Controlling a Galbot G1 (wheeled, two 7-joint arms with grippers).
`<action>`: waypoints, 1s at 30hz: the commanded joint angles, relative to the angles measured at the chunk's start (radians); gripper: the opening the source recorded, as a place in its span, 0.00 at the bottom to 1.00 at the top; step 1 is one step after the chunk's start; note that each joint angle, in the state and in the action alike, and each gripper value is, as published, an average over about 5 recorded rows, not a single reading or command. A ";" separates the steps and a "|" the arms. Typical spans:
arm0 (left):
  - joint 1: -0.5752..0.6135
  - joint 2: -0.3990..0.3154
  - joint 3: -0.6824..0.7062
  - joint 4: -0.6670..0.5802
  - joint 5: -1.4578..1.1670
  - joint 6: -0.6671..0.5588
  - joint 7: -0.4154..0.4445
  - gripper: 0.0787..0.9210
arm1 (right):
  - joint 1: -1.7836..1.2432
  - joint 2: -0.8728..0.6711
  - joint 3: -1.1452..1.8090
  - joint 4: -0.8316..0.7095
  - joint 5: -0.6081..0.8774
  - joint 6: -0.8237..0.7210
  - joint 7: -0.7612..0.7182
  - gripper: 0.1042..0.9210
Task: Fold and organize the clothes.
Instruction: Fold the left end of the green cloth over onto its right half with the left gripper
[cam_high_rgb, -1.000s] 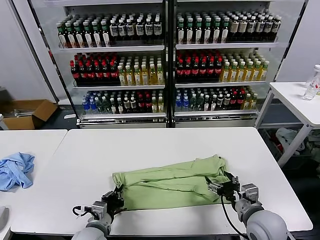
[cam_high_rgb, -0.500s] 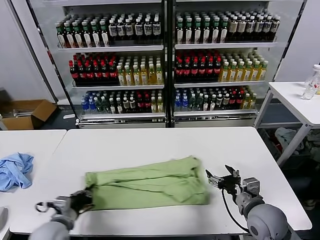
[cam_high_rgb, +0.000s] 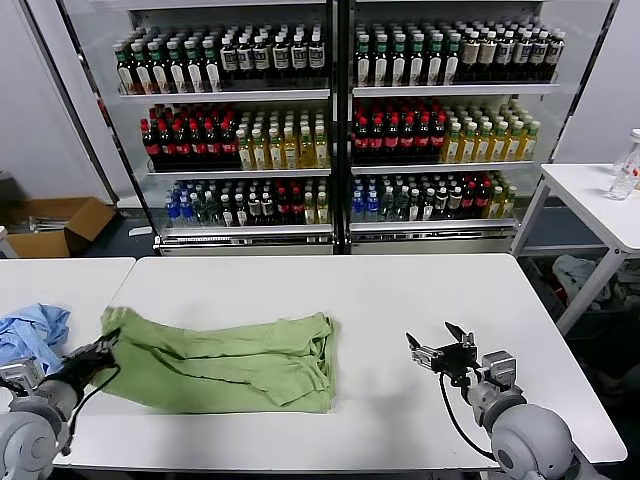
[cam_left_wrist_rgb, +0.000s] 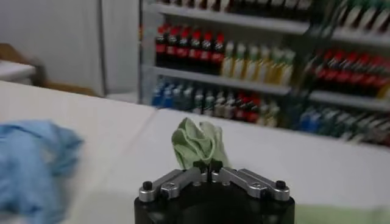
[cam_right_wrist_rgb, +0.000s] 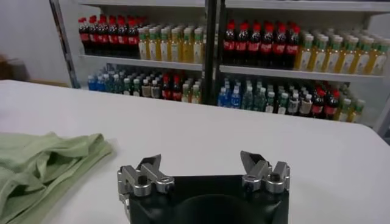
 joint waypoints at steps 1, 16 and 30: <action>-0.050 -0.249 0.233 -0.228 -0.328 -0.005 -0.064 0.02 | 0.008 -0.002 -0.010 -0.006 -0.024 0.010 -0.007 0.88; -0.195 -0.340 0.533 -0.003 -0.092 -0.013 -0.068 0.02 | 0.046 0.003 -0.049 -0.026 -0.044 0.022 -0.020 0.88; -0.155 -0.291 0.557 -0.121 0.049 -0.004 0.036 0.21 | 0.094 0.004 -0.078 -0.066 -0.039 0.023 -0.020 0.88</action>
